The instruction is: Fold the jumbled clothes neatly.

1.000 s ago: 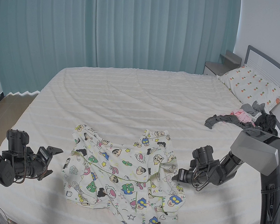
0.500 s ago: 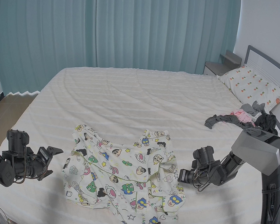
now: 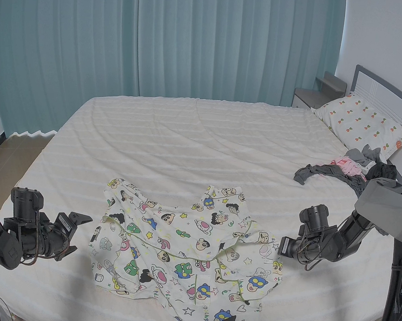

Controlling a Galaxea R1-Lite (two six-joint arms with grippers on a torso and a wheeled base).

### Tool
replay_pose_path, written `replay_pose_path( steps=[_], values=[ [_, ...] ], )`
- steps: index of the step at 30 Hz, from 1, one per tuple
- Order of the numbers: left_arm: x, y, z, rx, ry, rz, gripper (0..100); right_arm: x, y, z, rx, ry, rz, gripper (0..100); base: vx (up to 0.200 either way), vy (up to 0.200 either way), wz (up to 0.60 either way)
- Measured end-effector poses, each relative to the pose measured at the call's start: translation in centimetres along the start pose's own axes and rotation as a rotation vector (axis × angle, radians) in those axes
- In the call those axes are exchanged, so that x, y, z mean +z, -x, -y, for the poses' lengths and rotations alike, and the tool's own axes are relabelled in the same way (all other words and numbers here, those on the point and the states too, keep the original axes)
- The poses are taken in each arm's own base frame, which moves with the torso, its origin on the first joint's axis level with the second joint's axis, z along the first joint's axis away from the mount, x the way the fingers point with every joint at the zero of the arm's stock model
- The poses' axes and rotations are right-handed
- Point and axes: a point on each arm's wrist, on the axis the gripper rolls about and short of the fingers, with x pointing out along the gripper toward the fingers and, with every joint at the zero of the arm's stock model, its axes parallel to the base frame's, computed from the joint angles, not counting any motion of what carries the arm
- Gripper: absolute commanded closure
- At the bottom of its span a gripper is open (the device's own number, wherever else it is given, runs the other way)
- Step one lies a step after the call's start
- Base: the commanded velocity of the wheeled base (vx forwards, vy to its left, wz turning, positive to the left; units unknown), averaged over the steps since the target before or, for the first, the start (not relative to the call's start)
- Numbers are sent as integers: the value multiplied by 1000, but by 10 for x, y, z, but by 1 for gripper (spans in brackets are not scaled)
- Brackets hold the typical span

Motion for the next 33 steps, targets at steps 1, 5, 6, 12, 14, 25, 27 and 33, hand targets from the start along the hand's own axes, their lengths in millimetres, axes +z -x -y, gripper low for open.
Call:
replay_pose_path(
  steps=[1, 5, 6, 12, 14, 25, 27, 33],
  values=[
    [0, 0, 0, 0, -1, 0, 0, 2, 0, 2, -12, -4, 8, 100, 0, 0, 0],
    [-1, 0, 0, 1, -1, -3, 0, 7, 2, 9, -36, -19, 29, 100, 0, 0, 0],
    [-2, 0, 0, 1, -3, -5, 0, 9, 2, 11, -39, -23, 33, 100, 0, 0, 0],
    [-9, -1, 0, 5, -19, -32, 0, 16, 3, 19, -89, -31, 67, 100, 0, 0, 0],
    [-12, -1, 0, 6, -26, -42, 0, 17, 3, 21, -101, -31, 75, 100, 0, 0, 0],
    [-26, -5, -1, 25, -52, -100, 0, 30, 4, 34, -169, -41, 130, 100, 0, 0, 0],
    [-30, -6, -1, 27, -60, -114, 0, 32, 4, 35, -179, -42, 137, 100, 0, 0, 0],
    [-39, -9, 1, 22, -95, -147, 0, 37, 4, 40, -221, -53, 165, 100, 0, 0, 0]
  ],
)
